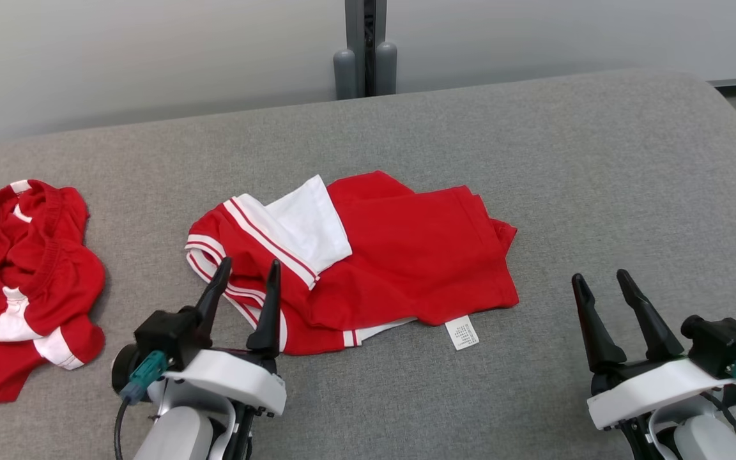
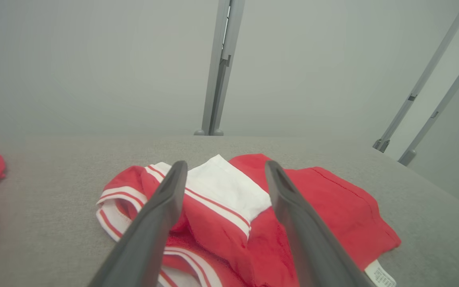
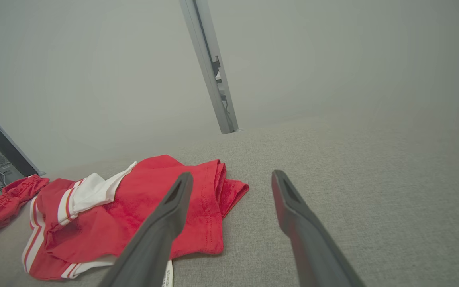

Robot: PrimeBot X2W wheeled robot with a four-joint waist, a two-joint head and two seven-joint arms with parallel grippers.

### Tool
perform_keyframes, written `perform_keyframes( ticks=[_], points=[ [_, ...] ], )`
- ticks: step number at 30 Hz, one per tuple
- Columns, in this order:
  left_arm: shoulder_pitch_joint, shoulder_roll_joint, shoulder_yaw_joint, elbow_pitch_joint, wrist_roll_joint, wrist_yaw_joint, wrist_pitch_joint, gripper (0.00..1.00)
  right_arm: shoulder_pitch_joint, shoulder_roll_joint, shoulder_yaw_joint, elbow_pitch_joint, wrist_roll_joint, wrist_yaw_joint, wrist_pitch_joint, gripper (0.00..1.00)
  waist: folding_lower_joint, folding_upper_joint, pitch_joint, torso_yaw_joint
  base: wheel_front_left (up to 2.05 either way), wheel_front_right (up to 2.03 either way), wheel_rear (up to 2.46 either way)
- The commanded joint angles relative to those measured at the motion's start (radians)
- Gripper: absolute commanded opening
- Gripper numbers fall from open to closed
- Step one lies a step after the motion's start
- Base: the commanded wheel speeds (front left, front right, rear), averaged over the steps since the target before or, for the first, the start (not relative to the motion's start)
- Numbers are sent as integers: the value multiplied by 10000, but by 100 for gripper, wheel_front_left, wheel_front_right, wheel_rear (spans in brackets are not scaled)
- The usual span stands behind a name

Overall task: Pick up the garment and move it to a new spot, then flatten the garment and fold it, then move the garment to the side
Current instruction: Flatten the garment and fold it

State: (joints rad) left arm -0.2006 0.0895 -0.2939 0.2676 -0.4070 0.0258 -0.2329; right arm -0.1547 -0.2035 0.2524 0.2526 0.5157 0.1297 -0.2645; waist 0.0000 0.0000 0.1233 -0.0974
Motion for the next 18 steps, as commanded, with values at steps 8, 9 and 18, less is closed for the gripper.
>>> perform_keyframes(
  ticks=[8,9,18],
  points=[
    [-1853,358,-549,920,341,-575,989,100,-533,-117,215,334,210,19,-26,100,0,0,544,154,0,0,0],
    [-2177,401,-565,1092,362,-627,1136,100,-604,-107,245,329,211,19,-26,100,0,0,624,124,0,0,0],
    [-4682,166,-657,3662,-132,-1109,2413,100,-1109,94,403,202,167,19,-26,100,0,0,1256,-504,0,0,0]
  ],
)
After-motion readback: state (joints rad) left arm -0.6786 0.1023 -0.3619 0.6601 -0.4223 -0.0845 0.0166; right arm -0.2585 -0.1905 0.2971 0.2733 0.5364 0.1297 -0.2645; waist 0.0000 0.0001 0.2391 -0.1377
